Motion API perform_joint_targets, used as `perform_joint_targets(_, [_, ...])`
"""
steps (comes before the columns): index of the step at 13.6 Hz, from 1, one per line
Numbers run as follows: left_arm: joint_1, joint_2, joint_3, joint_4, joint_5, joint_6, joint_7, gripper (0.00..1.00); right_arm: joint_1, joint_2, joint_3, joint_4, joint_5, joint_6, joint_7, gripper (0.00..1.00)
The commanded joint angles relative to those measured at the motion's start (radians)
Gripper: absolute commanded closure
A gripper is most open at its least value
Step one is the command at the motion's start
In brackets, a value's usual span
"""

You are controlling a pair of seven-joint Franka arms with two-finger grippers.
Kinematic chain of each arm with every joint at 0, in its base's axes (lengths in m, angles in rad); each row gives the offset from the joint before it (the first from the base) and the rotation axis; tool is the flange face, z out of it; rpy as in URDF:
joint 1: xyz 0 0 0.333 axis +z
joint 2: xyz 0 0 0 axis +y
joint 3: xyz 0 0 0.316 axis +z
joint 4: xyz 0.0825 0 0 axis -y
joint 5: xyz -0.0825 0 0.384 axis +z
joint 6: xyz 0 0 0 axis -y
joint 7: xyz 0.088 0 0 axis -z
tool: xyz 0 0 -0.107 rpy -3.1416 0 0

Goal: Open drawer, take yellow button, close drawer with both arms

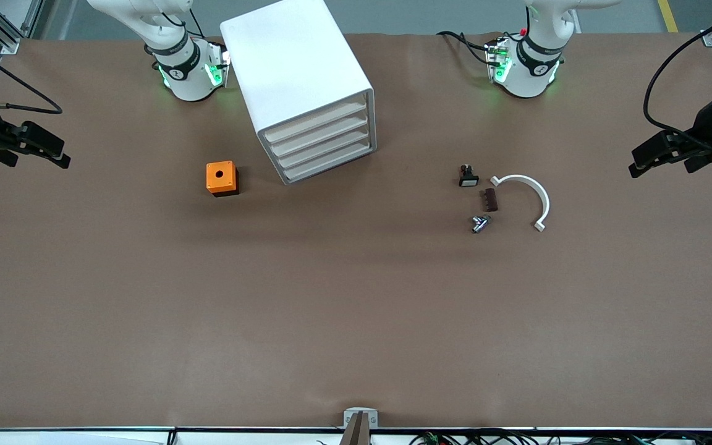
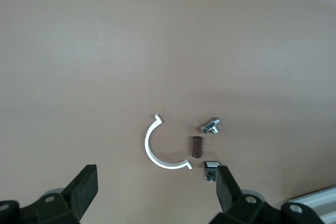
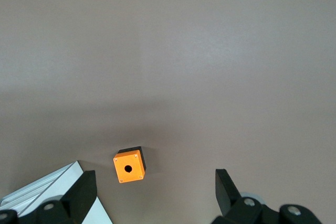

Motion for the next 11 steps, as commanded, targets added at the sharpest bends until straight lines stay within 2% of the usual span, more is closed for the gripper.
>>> perform_joint_targets(1, [0.0,-0.015,-0.009,0.01,-0.136,-0.04,-0.017,0.01,0.008,-0.022,0.002,-0.02,0.006,0.009,0.015,0.0])
perform_joint_targets(7, [-0.017,0.003,-0.009,0.005,-0.572,-0.059,-0.29,0.01,0.019,-0.024,0.002,-0.02,0.006,0.009,0.013,0.0])
perform_joint_targets(9, [-0.051,0.066,-0.025,0.008,-0.713,-0.057,-0.443,0.01,0.02,-0.022,0.002,-0.02,0.006,0.009,0.015,0.0])
perform_joint_targets(11, [-0.118,0.135,-0.031,0.013,-0.787,-0.054,-0.581,0.01,0.02,-0.022,0.002,-0.02,0.006,0.009,0.013,0.0])
